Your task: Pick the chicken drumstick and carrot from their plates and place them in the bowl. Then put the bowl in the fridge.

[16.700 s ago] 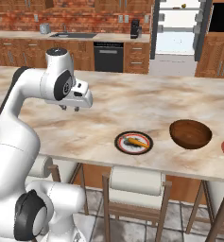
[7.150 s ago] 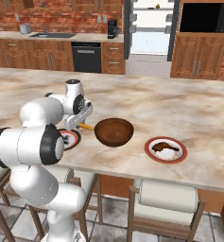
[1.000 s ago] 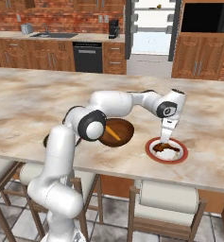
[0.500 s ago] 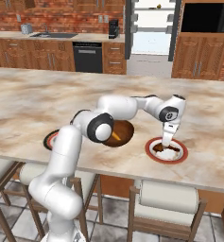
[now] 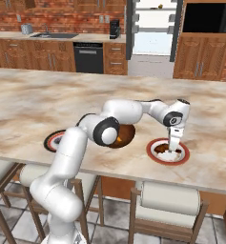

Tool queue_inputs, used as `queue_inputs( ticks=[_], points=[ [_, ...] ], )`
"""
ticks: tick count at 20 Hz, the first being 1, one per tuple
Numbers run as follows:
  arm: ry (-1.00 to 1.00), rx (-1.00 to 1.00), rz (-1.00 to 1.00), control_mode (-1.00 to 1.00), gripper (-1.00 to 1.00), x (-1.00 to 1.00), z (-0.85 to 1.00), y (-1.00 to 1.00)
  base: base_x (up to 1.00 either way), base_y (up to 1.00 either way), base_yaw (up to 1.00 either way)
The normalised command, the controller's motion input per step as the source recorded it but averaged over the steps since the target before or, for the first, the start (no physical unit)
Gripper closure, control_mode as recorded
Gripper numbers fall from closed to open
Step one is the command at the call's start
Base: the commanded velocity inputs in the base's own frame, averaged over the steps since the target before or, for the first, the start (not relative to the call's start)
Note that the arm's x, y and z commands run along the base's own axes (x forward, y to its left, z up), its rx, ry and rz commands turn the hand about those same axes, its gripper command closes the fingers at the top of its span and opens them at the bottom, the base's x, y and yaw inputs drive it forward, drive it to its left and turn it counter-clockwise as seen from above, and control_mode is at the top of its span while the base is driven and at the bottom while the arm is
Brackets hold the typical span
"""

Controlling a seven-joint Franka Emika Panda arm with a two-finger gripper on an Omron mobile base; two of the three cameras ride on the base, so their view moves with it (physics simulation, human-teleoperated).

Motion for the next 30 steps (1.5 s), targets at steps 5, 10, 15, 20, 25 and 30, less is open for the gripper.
queue_inputs(
  ticks=[5,10,15,20,25,30],
  points=[
    [-0.14,0.0,0.0,-1.0,-1.0,0.02,-0.11,-0.1,0.0,0.0,0.0],
    [-0.05,0.0,0.0,-1.0,-1.0,0.07,-0.2,0.0,0.0,0.0,0.0],
    [0.0,0.0,0.0,-1.0,-1.0,0.24,-0.1,0.0,0.0,0.0,0.0],
    [0.0,-0.02,0.0,-1.0,-1.0,0.25,-0.03,0.0,0.0,0.0,0.0],
    [0.0,-0.01,0.0,-1.0,-1.0,0.1,-0.12,-0.01,0.0,0.0,0.0],
    [0.0,0.0,-0.01,-1.0,1.0,-0.14,-0.17,0.0,0.0,0.0,0.0]
  ],
)
